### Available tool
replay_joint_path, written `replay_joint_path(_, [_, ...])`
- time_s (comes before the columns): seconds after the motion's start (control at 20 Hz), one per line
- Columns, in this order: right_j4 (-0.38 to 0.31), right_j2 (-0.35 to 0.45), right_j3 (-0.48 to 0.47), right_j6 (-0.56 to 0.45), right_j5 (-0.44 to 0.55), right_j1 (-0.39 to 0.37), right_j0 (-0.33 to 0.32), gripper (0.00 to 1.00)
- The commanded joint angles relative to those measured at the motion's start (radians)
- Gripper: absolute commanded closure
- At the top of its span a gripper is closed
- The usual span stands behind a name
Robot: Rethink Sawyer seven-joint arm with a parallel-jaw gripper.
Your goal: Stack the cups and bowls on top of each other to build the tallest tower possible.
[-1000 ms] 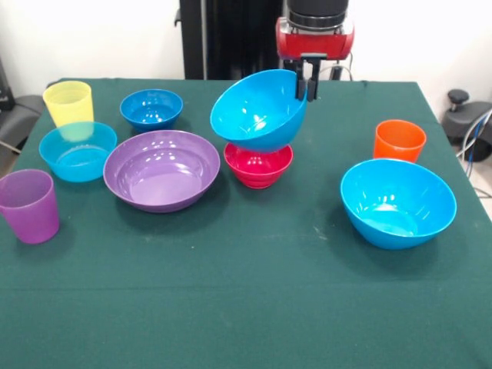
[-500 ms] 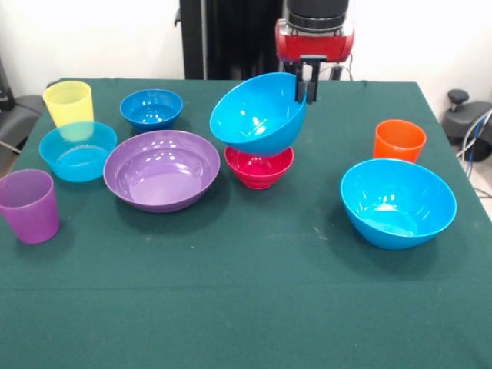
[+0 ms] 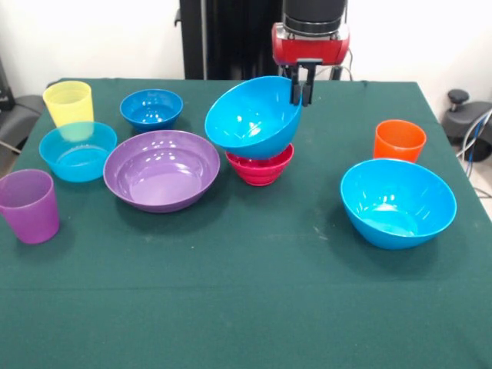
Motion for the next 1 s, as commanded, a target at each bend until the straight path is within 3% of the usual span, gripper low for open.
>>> replay_joint_path(0.05, [-0.097,0.009,-0.067,-0.01,-0.034,0.065,0.014,1.0])
replay_joint_path(0.4, [-0.134,0.001,-0.084,-0.011,-0.061,0.095,-0.001,1.0])
replay_joint_path(1.0, [-0.139,-0.001,-0.08,0.011,-0.054,0.097,-0.002,1.0])
